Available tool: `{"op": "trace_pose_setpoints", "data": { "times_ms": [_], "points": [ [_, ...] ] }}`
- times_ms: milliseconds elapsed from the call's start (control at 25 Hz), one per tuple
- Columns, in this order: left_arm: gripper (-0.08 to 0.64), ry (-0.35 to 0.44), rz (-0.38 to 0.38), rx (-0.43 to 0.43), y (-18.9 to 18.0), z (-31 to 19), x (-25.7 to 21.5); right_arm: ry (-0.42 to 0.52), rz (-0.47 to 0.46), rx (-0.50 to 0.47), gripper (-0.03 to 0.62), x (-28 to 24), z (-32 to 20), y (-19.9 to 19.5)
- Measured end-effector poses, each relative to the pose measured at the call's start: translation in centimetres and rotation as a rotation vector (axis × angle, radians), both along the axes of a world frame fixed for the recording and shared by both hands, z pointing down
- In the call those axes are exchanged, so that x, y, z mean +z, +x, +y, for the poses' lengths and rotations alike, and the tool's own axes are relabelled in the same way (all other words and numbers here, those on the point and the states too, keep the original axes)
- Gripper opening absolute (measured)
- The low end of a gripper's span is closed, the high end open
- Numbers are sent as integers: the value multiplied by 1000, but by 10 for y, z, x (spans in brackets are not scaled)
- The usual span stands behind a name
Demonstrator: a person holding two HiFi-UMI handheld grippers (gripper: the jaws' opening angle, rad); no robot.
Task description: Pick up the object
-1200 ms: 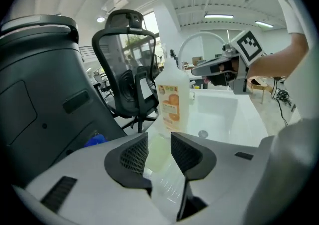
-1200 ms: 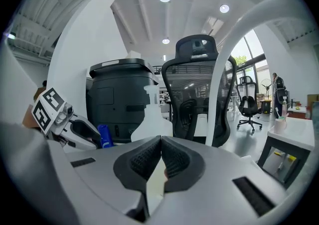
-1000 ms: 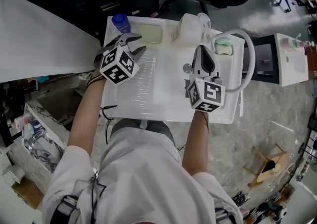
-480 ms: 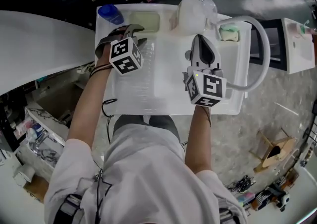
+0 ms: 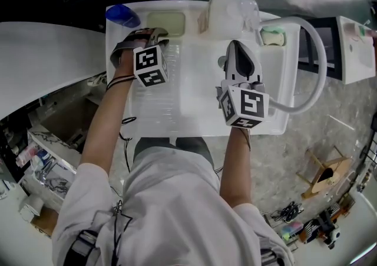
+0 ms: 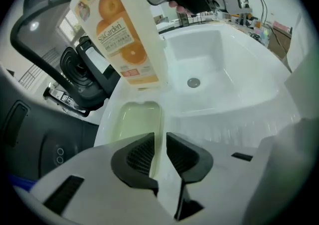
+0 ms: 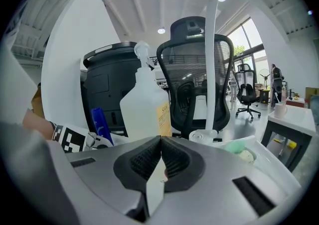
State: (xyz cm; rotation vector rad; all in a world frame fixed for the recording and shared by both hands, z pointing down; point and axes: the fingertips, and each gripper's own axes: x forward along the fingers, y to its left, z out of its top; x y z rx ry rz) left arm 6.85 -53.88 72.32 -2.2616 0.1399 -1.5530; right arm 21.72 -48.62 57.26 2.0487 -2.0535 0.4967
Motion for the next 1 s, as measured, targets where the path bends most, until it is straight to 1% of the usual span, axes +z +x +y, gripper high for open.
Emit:
{"op": "trace_pose_setpoints", "data": {
  "times_ms": [80, 160, 320, 480, 560, 640, 760, 1000],
  "points": [
    [71, 31, -22, 24, -1, -1, 2, 4, 1, -11, 9, -1, -2, -3],
    [71, 44, -33, 34, 0, -3, 4, 3, -4, -16, 9, 0, -1, -5],
    [55, 29, -31, 32, 3, -2, 2, -3, -11, -16, 9, 0, 1, -4],
    [52, 32, -33, 48, 4, 3, 1, 7, -27, -11, 9, -3, 3, -4],
    [51, 27, -19, 43, 5, 6, -4, 12, -28, -14, 9, -6, 4, -4],
    [51, 10, 13, 20, 7, 9, -12, 15, -30, -15, 9, -10, 6, -6],
    [49, -17, 92, -39, 11, 12, -29, 23, -29, -19, 9, -15, 10, -9],
    [49, -8, 232, -119, 14, 19, -74, 52, -12, -27, 9, -35, 21, -15]
  ]
}}
